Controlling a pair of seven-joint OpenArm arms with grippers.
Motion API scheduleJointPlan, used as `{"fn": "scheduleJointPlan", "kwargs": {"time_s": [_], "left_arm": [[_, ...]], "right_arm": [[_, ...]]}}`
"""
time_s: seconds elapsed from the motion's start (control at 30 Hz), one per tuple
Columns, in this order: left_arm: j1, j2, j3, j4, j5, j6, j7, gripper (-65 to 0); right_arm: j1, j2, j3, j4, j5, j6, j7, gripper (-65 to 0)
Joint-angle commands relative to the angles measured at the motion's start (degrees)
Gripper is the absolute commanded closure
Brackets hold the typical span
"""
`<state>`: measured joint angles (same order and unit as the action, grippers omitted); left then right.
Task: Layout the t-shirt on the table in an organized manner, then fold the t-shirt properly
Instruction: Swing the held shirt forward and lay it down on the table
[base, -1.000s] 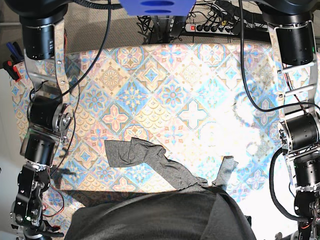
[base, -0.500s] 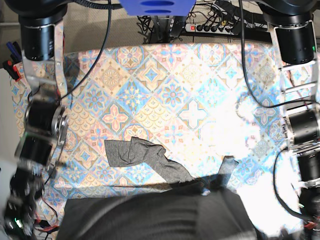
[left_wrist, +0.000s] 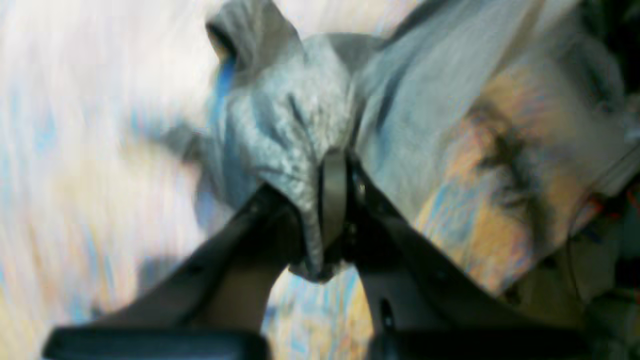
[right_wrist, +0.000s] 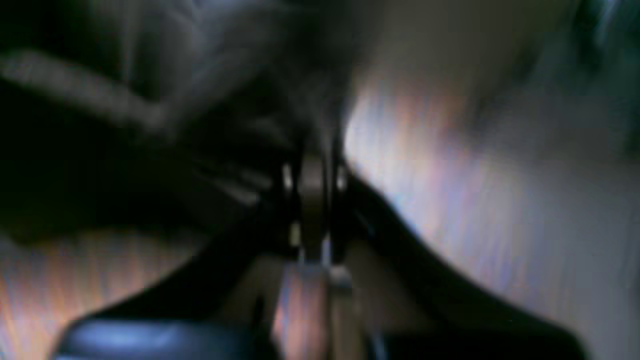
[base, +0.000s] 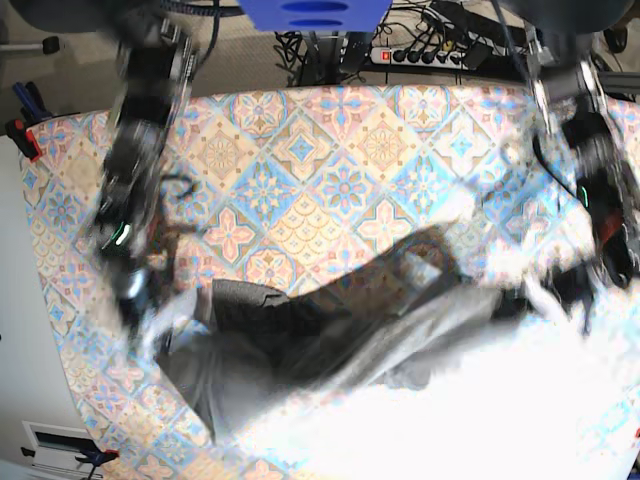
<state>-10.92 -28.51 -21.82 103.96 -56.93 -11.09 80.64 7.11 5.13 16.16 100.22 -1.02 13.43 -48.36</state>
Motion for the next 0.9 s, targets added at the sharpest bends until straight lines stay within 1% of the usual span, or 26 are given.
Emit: {"fn": "scheduleJointPlan", "kwargs": {"time_s": [0.0, 0.07, 0.17, 0.27, 0.37, 0.53, 0.73, 0.8, 0.87], "left_arm": [[0.41, 0.60, -0.46, 3.33, -3.07, -0.12, -0.64, 0.0], [7.53, 2.18, -2.31, 5.09, -3.16, -0.12, -0.64, 0.0], [15.18, 4.73, -3.80, 5.36, -2.90, -0.20, -0.64, 0.0], [21.77, 6.31, -3.80, 5.53, -2.90, -0.20, -0.64, 0.0], [25.20, 6.31, -3.63, 5.44, -2.37, -0.20, -0.64, 0.0], [29.07, 6.31, -3.54, 5.44, -1.49, -0.20, -0.64, 0.0], [33.29, 6.14, -3.80, 5.44, -1.49, -0.20, -0.64, 0.0], [34.61, 6.05, -3.89, 5.44, -1.32, -0.20, -0.64, 0.0], [35.93, 6.14, -3.89, 5.44, 0.44, -0.20, -0.64, 0.0]], "right_arm": [[1.54, 0.19, 0.50, 2.76, 1.41, -0.02, 6.29, 0.0], [-3.11, -2.18, 0.50, 2.68, 1.41, -0.02, 8.84, 0.0], [-10.41, -5.17, 0.41, 1.18, 1.41, -0.02, 15.17, 0.0], [-17.00, -6.66, 0.41, -1.19, 1.41, -0.02, 20.62, 0.0], [-20.96, -7.28, 0.32, -3.83, 1.41, -0.02, 23.87, 0.0], [-24.04, -7.46, 0.94, -8.93, 1.50, -0.02, 27.48, 0.0], [-28.26, -7.46, 1.02, -12.27, 1.50, -0.02, 31.87, 0.0], [-29.05, -7.46, 3.13, -13.06, 1.50, -0.02, 32.23, 0.0], [-29.05, -7.46, 6.83, -14.03, 1.50, -0.02, 32.14, 0.0]]}}
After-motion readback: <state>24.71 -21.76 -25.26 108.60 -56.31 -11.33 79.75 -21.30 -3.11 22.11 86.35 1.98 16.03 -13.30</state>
